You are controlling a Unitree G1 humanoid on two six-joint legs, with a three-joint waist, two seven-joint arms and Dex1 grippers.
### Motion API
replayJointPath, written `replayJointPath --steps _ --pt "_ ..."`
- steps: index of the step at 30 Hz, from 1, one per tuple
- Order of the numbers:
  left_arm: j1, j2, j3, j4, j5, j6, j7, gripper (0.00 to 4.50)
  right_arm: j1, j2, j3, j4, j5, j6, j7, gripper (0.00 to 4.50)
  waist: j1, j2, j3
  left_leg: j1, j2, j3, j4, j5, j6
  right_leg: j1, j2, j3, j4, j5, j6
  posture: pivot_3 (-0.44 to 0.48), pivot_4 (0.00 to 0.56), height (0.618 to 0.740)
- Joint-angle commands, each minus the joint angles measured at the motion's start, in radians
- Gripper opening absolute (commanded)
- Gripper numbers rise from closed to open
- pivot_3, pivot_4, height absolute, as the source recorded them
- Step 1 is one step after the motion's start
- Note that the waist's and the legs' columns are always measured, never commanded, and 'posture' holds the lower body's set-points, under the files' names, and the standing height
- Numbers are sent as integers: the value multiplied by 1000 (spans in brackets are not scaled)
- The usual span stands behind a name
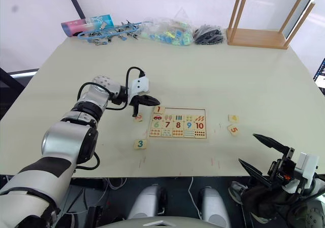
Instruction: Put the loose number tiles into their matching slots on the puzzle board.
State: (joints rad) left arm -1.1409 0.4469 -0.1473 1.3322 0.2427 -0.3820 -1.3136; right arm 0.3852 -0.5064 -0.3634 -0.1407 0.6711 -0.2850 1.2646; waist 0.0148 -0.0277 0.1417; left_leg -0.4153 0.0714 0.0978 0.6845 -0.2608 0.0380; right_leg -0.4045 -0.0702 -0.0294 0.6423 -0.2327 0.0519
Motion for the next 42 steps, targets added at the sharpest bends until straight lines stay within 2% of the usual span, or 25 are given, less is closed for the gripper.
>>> replayJointPath --steps 1,42 --pt "-10 7 7 -6 -6 -11 -8 31 4 -8 -30 -8 17 -14 10 4500 0 0 0 0 0 0 0 0 0 0 0 0 0 0 0 0 150 738" --pt "2 15 26 -8 -26 -7 -29 31 -40 -7 -26 45 13 -19 37 4500 0 0 0 0 0 0 0 0 0 0 0 0 0 0 0 0 150 738"
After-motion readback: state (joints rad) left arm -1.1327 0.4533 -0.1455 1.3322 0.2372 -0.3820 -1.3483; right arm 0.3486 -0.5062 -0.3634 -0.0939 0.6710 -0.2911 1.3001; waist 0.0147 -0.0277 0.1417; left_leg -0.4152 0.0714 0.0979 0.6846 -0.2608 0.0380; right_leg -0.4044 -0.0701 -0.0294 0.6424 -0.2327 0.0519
